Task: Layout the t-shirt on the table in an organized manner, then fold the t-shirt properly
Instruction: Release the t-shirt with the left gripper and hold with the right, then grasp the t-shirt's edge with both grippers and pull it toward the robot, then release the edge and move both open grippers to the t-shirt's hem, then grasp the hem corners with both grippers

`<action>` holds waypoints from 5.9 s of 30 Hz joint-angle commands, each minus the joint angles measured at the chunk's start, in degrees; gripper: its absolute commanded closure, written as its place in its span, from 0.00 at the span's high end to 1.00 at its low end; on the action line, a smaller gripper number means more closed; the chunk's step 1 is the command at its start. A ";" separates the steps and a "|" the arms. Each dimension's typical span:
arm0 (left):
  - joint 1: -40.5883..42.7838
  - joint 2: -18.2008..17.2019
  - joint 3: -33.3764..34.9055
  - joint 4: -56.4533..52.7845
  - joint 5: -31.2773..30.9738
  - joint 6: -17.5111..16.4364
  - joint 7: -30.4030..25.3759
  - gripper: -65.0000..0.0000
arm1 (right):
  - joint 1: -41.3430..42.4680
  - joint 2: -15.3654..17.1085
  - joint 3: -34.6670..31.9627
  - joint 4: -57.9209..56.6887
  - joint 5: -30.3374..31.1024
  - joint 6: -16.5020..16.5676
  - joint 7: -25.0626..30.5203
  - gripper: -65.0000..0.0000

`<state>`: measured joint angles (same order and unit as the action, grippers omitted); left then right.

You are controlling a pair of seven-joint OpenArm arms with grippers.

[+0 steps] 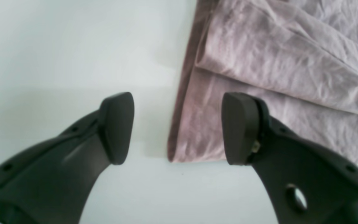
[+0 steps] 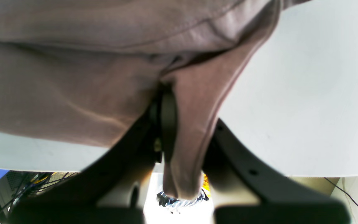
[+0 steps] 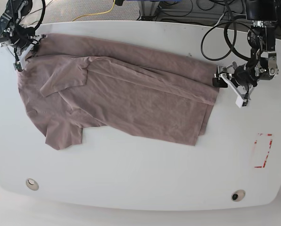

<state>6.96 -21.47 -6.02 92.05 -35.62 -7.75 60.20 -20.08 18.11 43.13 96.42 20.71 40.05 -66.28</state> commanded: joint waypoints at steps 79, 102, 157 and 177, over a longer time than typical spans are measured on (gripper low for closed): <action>27.46 -0.90 -5.10 14.54 -4.78 -0.47 -0.12 0.00 | -4.23 1.19 0.51 5.69 -0.01 -0.05 -2.16 0.00; 24.99 -5.12 -9.06 19.38 -4.87 -0.47 0.06 0.56 | -4.14 1.28 3.15 11.05 0.43 -0.05 -2.16 0.76; -17.20 4.46 -4.66 3.38 7.97 -0.47 2.17 0.57 | 50.89 4.09 -19.97 -45.56 -0.27 -0.05 15.95 0.77; -16.68 3.14 -4.84 3.11 8.14 -0.47 1.99 0.57 | 49.39 1.89 -24.63 -53.65 -0.01 -0.05 22.54 0.58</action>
<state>-8.58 -17.67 -10.59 94.37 -27.00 -8.14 63.35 28.21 20.36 18.63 42.26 20.75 39.64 -43.33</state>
